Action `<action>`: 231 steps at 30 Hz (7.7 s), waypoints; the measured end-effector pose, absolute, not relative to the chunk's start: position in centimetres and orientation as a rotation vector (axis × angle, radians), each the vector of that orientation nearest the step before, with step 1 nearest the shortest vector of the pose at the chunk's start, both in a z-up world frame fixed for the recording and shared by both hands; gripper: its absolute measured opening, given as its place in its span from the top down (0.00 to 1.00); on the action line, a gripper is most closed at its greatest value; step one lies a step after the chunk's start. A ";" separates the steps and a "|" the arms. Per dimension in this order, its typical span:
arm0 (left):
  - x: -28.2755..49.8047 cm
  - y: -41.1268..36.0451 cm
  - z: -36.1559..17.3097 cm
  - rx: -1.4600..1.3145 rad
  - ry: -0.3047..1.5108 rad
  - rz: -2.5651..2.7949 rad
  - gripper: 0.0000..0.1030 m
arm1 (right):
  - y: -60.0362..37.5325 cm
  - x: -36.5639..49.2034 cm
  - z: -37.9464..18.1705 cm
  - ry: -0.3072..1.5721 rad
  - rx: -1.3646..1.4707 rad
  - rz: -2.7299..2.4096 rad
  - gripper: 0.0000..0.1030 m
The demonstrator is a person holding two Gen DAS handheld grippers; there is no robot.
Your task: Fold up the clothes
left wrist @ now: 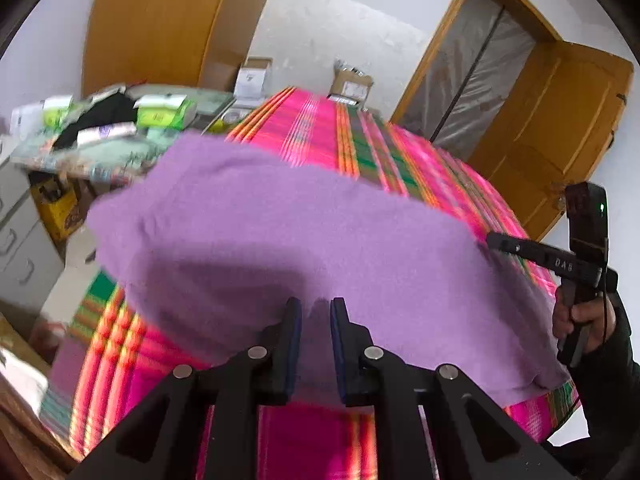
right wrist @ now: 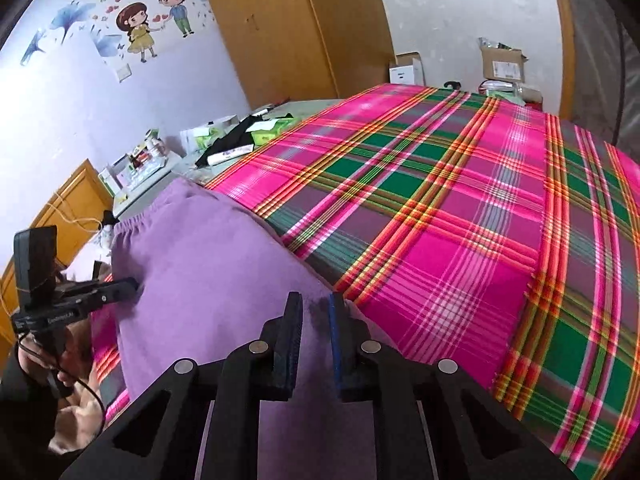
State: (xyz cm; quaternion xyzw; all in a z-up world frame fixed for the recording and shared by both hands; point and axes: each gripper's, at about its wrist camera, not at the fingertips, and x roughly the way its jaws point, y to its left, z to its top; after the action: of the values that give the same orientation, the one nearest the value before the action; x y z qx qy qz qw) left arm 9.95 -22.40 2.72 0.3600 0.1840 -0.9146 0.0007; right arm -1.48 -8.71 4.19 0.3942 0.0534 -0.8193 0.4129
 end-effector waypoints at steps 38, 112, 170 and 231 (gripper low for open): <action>-1.8 -30.7 2.3 1.235 0.526 -2.704 0.87 | -3.9 -2.7 3.1 0.085 1.065 -2.134 0.69; 13.0 -17.3 2.0 1.243 0.423 -2.943 0.78 | -1.7 12.6 3.3 0.350 0.867 -1.940 0.69; 9.5 -13.9 4.1 1.219 0.485 -3.068 0.95 | -1.3 13.3 2.7 0.305 0.865 -1.920 0.83; 7.0 4.3 1.8 1.662 0.042 -3.402 0.93 | 19.7 16.7 1.1 -0.055 0.948 -2.682 0.80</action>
State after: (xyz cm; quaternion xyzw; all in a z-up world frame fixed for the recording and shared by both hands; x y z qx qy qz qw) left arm 7.00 4.29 1.76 0.4163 0.0104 -0.8521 -0.3170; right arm 16.67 19.67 1.12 0.3294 -0.0192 -0.9324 0.1477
